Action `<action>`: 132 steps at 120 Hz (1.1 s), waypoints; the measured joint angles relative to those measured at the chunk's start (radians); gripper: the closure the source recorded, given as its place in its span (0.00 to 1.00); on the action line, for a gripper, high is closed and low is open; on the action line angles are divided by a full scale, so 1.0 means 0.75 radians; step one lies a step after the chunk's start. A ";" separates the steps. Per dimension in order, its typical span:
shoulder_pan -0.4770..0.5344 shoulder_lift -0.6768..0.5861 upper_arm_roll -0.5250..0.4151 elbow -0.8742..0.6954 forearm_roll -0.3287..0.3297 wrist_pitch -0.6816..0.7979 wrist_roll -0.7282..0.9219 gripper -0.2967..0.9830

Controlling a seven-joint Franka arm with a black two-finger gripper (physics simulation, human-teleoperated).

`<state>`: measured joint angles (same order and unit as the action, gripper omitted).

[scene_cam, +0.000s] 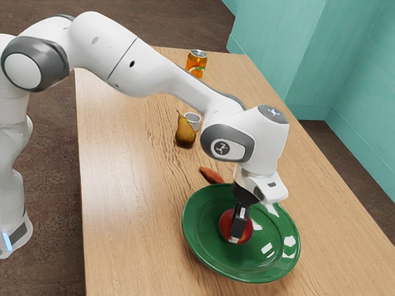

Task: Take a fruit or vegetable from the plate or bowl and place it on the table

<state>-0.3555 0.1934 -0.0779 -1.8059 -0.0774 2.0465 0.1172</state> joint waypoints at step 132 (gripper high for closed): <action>-0.458 -0.185 0.006 0.011 0.013 -0.080 0.016 0.30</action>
<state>-0.6986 0.0547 -0.0736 -1.7976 -0.0675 1.9862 0.1291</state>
